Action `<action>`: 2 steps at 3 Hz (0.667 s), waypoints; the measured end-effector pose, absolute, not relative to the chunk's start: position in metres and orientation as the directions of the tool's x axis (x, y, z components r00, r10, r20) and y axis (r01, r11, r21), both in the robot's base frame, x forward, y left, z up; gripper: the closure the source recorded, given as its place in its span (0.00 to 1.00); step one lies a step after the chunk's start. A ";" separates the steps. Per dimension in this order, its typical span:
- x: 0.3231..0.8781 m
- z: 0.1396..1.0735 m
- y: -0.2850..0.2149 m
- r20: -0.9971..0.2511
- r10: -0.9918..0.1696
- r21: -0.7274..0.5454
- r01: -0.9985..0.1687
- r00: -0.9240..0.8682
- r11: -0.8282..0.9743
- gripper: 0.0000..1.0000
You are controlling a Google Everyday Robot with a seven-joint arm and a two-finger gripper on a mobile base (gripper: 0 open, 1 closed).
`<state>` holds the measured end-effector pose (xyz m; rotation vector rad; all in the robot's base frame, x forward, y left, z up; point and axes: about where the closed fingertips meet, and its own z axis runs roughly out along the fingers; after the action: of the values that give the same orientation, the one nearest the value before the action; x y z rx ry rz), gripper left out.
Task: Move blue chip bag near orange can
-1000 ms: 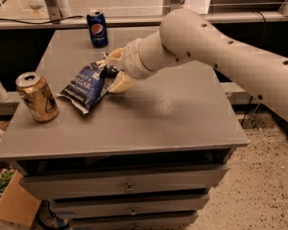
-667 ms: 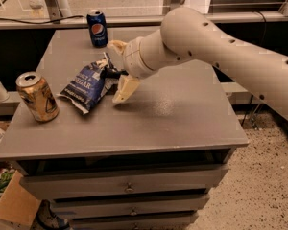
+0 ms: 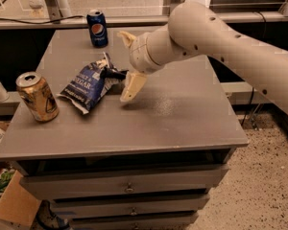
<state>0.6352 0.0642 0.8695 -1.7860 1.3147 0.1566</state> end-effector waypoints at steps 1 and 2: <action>0.656 0.872 0.044 -0.597 -0.713 -0.535 -0.845 0.367 0.013 0.00; 0.680 0.879 0.016 -0.626 -0.721 -0.503 -0.860 0.299 0.080 0.00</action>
Offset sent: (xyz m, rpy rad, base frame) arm 0.0800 -0.0926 0.0201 0.0833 0.1238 -0.2143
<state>0.6805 0.0158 0.8787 -1.6710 1.4558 0.1960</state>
